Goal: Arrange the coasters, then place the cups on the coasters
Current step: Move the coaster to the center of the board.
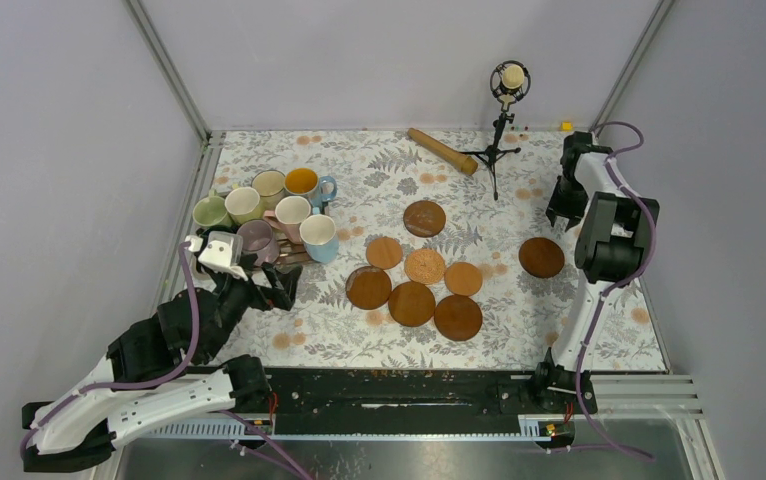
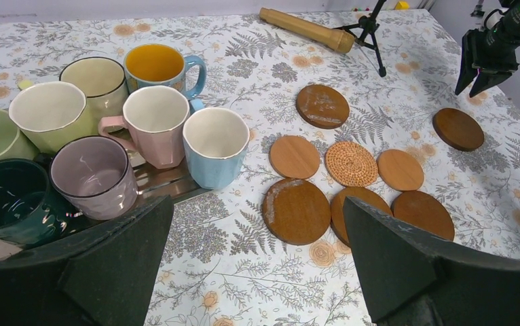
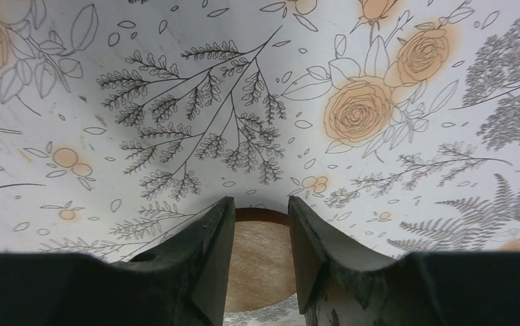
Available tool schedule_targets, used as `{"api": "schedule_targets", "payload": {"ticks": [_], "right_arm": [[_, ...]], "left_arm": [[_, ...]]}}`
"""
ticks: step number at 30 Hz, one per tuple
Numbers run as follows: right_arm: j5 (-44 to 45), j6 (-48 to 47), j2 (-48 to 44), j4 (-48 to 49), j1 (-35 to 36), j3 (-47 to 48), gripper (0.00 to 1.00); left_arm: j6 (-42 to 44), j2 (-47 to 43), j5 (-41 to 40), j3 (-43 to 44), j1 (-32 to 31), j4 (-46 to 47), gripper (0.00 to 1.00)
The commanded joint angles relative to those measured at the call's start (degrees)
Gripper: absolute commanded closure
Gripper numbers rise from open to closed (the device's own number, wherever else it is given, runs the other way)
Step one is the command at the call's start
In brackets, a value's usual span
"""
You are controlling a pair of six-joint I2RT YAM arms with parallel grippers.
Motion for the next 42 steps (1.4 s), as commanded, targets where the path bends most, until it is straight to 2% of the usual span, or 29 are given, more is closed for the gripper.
{"api": "schedule_targets", "payload": {"ticks": [1,9,17,22,27,31,36,39,42], "right_arm": [[4.94,-5.31,0.19,-1.56,1.99,0.51,0.57],[13.01,-12.08,0.46,-3.01,6.48,-0.56,0.56],[16.38,-17.54,0.41,-3.80,8.00,-2.83,0.53],[21.39,-17.56,0.94,-5.33,9.98,-4.75,0.53],[21.68,-17.39,1.15,-9.17,11.80,-4.17,0.51],[15.81,-13.27,-2.23,-12.15,12.02,-2.94,0.50],[2.67,-1.87,-11.84,-10.14,11.81,-7.01,0.44],[-9.62,5.83,-15.48,-3.14,10.67,-12.43,0.41],[-16.62,12.74,-15.89,4.11,9.36,-15.32,0.39]], "left_arm": [[1.03,0.45,1.04,-0.27,0.20,3.13,0.01],[0.88,-0.29,0.44,-0.14,0.16,2.83,0.01],[0.99,-1.04,1.13,-0.27,0.18,3.20,0.01],[0.94,-1.43,1.47,-0.35,0.15,3.28,0.01],[0.96,-1.54,1.67,-0.36,0.18,3.35,0.01],[0.94,-1.40,1.70,-0.36,0.16,3.35,0.01],[0.94,-1.30,1.78,-0.30,0.19,3.45,0.01],[0.94,-1.31,2.06,-0.27,0.20,3.45,0.01],[0.86,-1.35,2.07,-0.36,0.20,3.43,0.01]]}}
